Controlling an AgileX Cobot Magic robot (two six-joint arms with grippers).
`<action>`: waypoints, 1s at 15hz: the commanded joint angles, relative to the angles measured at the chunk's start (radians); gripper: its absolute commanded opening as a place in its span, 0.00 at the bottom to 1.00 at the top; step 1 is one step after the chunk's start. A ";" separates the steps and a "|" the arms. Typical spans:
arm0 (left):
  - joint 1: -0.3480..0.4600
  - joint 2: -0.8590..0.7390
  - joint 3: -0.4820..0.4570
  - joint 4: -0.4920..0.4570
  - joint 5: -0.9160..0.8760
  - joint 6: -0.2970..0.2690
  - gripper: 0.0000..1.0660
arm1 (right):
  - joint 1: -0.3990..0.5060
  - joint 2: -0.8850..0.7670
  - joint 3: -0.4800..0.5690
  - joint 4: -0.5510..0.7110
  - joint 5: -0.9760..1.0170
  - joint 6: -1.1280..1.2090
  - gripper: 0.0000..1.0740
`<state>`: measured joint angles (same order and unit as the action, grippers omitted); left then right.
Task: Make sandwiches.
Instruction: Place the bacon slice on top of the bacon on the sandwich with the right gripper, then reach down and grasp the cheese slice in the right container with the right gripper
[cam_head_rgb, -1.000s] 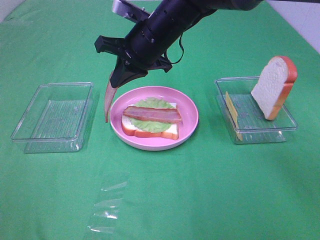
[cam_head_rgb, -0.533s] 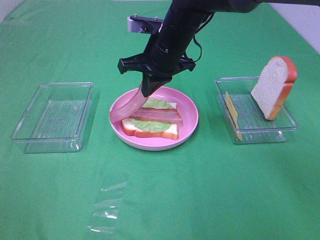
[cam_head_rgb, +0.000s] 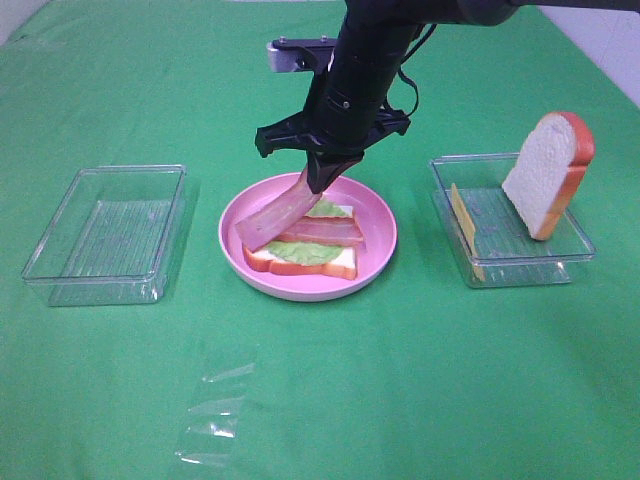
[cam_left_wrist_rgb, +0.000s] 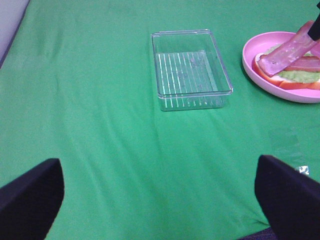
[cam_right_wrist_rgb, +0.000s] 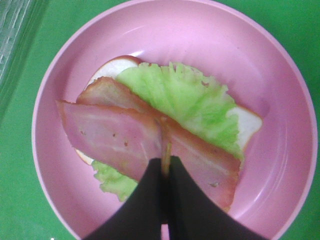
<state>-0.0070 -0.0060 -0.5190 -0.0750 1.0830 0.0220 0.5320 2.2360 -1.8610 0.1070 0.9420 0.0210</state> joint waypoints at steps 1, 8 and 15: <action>-0.001 -0.021 0.002 -0.006 -0.006 -0.002 0.89 | -0.004 -0.001 0.003 -0.020 0.021 0.009 0.01; -0.001 -0.021 0.002 -0.006 -0.006 -0.002 0.89 | -0.002 -0.001 0.003 -0.024 0.026 0.042 0.65; -0.001 -0.021 0.002 -0.006 -0.006 -0.002 0.89 | -0.002 -0.020 -0.152 -0.140 0.314 0.210 0.86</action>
<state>-0.0070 -0.0060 -0.5190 -0.0750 1.0830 0.0220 0.5320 2.2220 -2.0020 -0.0180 1.1900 0.2120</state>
